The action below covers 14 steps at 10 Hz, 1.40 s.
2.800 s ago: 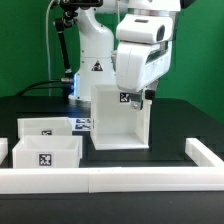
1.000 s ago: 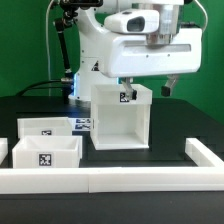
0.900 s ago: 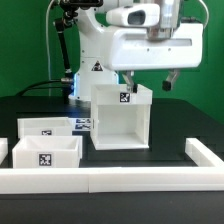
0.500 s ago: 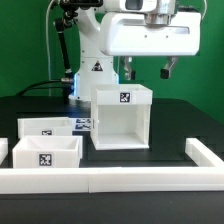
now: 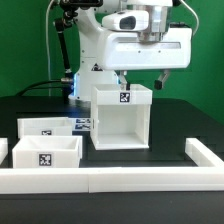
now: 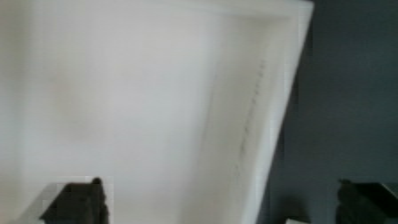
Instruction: Assemble drawer
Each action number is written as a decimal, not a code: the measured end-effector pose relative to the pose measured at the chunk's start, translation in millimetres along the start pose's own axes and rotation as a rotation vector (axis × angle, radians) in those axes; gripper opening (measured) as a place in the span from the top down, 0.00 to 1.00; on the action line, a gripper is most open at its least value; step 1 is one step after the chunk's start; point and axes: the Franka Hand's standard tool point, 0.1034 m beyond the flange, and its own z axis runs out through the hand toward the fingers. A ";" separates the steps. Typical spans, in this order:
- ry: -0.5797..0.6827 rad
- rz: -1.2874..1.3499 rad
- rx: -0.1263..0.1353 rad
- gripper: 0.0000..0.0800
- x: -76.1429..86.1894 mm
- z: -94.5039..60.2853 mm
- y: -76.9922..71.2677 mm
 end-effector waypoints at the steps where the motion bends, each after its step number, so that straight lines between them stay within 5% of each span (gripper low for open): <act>1: 0.000 0.000 0.000 0.19 -0.1 0.2 -0.1; 4: 0.013 0.069 0.015 0.19 -6.5 18.6 -8.0; 7: 0.012 0.067 0.015 0.19 -8.0 19.8 -9.7; 8: 0.012 0.068 0.016 0.35 -8.1 19.9 -9.6; 9: 0.012 0.067 0.016 0.35 -8.1 20.0 -9.6; 10: 0.012 0.067 0.016 0.59 -8.2 20.1 -9.6; 11: 0.011 0.067 0.016 0.59 -8.2 20.2 -9.6; 12: 0.011 0.067 0.016 0.82 -8.3 20.3 -9.6; 13: 0.011 0.067 0.016 0.82 -8.4 20.4 -9.6; 14: 0.012 0.066 0.016 0.95 -8.2 20.3 -9.6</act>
Offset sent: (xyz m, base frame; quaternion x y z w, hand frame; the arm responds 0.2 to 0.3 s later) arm -0.0311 0.0135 -0.0254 0.0287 0.0292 0.1024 0.9939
